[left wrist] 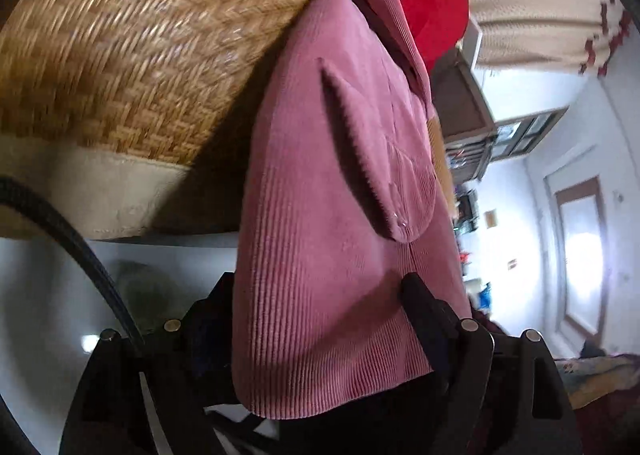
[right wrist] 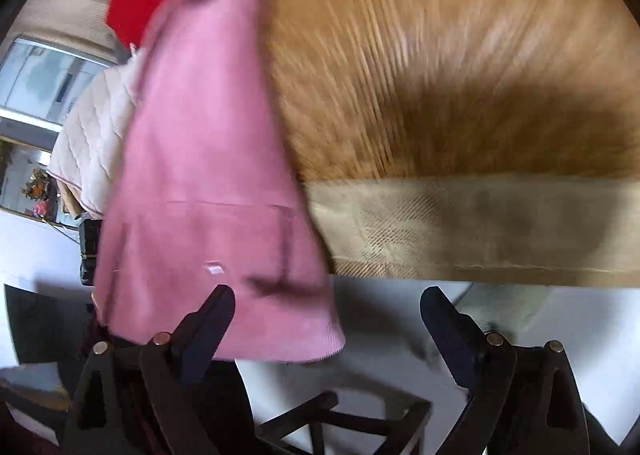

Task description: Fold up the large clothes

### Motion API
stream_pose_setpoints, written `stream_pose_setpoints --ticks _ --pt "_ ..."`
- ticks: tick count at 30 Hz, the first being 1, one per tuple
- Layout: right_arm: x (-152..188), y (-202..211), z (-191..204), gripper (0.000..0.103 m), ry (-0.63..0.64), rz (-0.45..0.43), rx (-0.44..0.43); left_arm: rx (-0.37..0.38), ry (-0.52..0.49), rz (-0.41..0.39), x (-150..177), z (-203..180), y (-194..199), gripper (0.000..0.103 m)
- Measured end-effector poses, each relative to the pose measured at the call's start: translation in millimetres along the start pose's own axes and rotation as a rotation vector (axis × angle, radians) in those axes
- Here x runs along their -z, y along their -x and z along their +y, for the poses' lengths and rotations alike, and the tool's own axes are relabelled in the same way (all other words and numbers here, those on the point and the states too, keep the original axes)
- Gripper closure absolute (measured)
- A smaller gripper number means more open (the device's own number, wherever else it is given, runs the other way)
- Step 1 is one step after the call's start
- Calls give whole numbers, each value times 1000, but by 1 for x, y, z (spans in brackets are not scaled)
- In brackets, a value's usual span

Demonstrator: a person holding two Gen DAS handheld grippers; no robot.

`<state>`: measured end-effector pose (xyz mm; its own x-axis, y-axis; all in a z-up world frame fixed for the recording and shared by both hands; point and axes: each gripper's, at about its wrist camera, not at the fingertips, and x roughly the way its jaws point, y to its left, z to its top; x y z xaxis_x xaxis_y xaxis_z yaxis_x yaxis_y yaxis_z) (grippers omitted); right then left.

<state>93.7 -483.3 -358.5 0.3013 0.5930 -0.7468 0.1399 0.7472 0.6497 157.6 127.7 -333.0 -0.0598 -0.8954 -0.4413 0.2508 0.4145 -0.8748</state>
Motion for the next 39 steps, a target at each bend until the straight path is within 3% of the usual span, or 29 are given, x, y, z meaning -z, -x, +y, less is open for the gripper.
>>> stream_pose_setpoints --ticks 5,7,8,9,10,13,19,24,29,35,39 --pt "1 -18 13 10 72 2 -116 112 7 -105 -2 6 12 22" --pt "2 -12 20 29 90 -12 -119 122 -24 -122 -3 0 14 42" --pt "3 -7 26 37 85 -19 -133 121 -38 -121 -4 -3 13 65" --pt "5 0 33 64 104 -27 -140 108 -49 -118 -4 -7 11 75" --pt "9 7 39 75 131 -31 -131 99 -64 -118 -5 -13 10 78" --pt "19 18 73 82 216 -51 -116 58 -122 -138 -6 -33 14 90" --pt "17 48 104 89 304 -181 -132 24 -224 -217 -15 -84 30 94" --pt "14 29 104 89 320 -118 -37 -27 -267 -209 -22 -100 22 94" --pt "16 53 117 91 318 -196 -67 -28 -236 -216 -30 -99 27 94" --pt "-27 85 141 95 330 -335 -88 -110 -317 -213 -77 -140 36 95" --pt "-58 97 155 96 317 -375 -67 -179 -378 -176 -100 -160 31 95"
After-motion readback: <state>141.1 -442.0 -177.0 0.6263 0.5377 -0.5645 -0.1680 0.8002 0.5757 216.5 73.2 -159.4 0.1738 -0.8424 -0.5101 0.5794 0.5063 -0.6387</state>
